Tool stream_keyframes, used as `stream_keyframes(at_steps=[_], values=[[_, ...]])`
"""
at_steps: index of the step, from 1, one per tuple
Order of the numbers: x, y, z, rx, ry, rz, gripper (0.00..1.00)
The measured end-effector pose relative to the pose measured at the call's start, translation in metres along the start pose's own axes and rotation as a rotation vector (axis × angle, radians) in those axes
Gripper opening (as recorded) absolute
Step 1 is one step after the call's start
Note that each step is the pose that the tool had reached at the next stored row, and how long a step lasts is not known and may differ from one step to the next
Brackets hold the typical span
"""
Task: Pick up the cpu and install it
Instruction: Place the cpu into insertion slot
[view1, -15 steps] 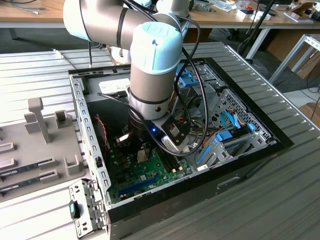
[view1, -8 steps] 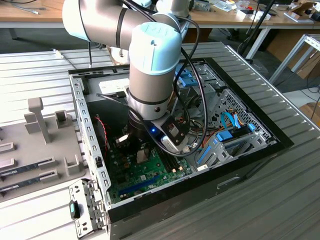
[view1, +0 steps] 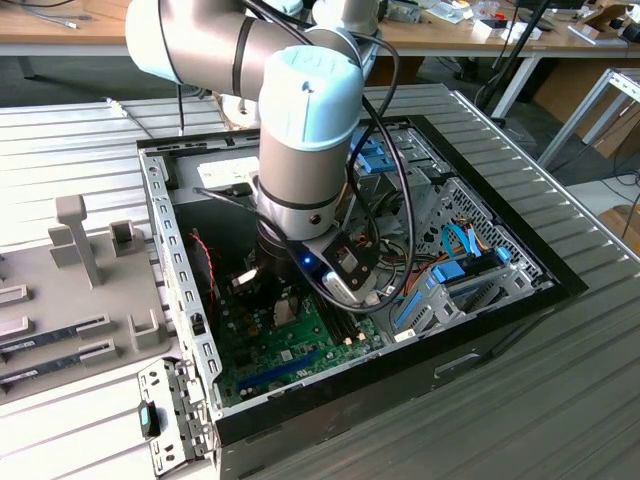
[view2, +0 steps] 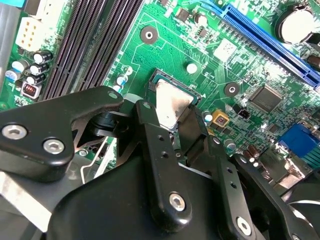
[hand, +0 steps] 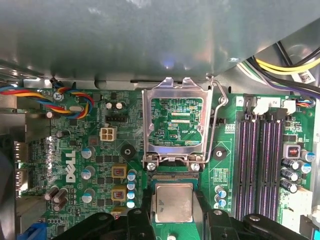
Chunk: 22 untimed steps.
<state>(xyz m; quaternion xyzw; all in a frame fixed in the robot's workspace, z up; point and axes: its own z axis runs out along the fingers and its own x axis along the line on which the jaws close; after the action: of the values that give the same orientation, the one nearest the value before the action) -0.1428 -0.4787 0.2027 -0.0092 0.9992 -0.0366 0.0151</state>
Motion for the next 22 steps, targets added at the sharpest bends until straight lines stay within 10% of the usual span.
stream_keyframes(at_steps=[22], values=[[-0.0015, 0.0001, 0.0026, 0.0000, -0.0001, -0.003, 0.43]])
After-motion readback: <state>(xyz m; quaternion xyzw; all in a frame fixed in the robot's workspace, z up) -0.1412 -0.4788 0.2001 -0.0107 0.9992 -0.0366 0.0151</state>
